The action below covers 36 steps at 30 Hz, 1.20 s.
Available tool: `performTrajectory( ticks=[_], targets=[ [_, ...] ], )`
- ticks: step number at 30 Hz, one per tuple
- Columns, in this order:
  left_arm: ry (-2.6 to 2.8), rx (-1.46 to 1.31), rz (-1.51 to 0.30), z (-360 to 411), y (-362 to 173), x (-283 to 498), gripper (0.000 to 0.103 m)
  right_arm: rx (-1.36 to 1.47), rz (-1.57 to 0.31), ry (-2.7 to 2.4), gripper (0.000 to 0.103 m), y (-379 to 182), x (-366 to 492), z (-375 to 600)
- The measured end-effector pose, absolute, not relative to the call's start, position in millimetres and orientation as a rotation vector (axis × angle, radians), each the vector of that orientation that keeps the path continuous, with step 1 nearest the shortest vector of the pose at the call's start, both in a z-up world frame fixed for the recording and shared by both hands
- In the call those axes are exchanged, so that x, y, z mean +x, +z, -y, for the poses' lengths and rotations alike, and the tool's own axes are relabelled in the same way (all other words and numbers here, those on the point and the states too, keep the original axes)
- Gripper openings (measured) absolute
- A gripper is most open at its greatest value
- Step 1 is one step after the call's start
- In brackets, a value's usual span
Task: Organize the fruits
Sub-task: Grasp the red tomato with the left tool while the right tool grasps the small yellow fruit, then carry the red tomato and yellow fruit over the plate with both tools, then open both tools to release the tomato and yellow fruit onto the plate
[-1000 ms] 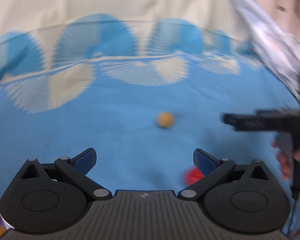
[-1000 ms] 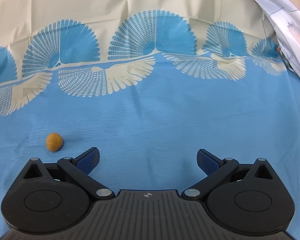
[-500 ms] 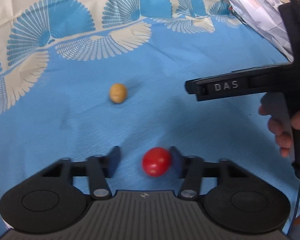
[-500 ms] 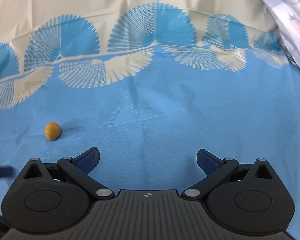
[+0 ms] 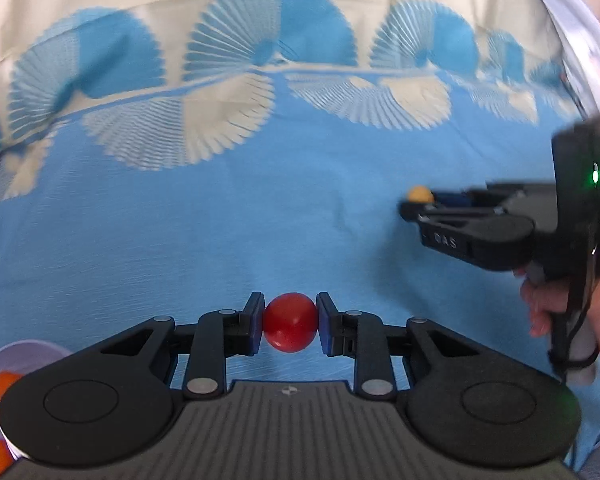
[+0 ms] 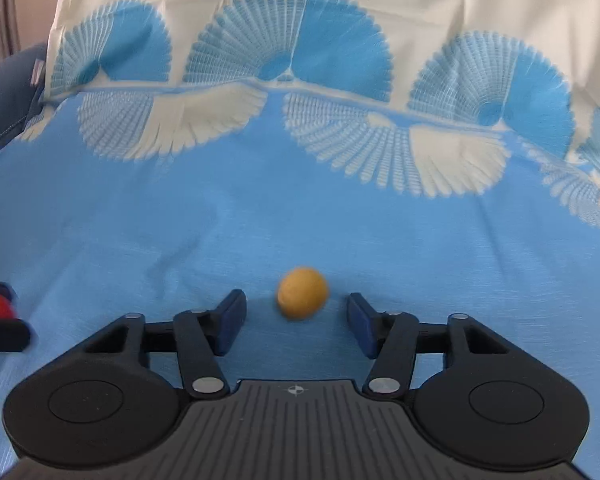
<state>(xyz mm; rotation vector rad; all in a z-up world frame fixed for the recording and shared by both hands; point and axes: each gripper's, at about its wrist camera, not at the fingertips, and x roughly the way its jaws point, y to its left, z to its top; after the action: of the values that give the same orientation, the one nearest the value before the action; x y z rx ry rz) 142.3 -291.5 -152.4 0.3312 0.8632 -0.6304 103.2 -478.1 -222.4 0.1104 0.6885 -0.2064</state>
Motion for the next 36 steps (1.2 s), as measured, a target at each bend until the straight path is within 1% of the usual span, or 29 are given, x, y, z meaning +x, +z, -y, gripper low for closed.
performTrajectory(
  ticks=[3,6,12,15,18,25,26,27,29,30,31,32,36],
  targets=[
    [-0.623,0.274,-0.860,267.8,-127.5,137.7,0.031,0.120,-0.682,-0.273,0.028,-205.9,94.6,470.5],
    [-0.604,0.206,-0.875,234.0,-102.5,125.3,0.031,0.150,-0.646,-0.245,0.028,-174.2,70.8,447.8],
    [-0.491,0.209,-0.916,137.6,-75.4,86.0,0.031,0.155,-0.670,-0.054,0.028,-131.9,20.3,340.0],
    [-0.436,0.224,-0.908,94.9,-71.2,81.1,0.031,0.168,-0.693,0.062,0.028,-126.7,14.6,284.2],
    [-0.376,0.217,-0.903,66.4,-71.6,90.5,0.031,0.134,-0.728,0.111,0.028,-129.8,26.5,238.3],
    [-0.331,0.200,-0.862,45.9,-80.5,120.4,0.031,0.061,-0.766,0.167,0.028,-132.2,60.8,185.7],
    [-0.329,0.190,-0.860,44.4,-82.9,124.9,0.036,0.052,-0.771,0.174,0.028,-133.8,66.0,182.8],
    [-0.330,0.173,-0.864,42.0,-84.9,129.6,0.062,0.041,-0.775,0.185,0.028,-135.4,69.6,180.3],
    [-0.340,0.117,-0.876,36.0,-87.1,140.1,0.102,0.025,-0.771,0.193,0.029,-138.1,74.5,176.3],
    [-0.334,0.097,-0.857,32.6,-85.5,142.0,0.103,0.023,-0.761,0.208,0.044,-138.7,79.5,176.5],
    [-0.345,0.102,-0.851,30.7,-82.9,143.4,0.103,0.019,-0.769,0.213,0.067,-138.4,81.5,177.6],
    [-0.353,0.118,-0.863,30.6,-80.2,145.2,0.103,0.021,-0.774,0.210,0.073,-135.8,82.2,178.7],
    [-0.323,0.110,-0.926,22.9,-58.0,141.7,0.103,0.002,-0.826,0.196,0.076,-107.4,75.1,183.4]
  ],
)
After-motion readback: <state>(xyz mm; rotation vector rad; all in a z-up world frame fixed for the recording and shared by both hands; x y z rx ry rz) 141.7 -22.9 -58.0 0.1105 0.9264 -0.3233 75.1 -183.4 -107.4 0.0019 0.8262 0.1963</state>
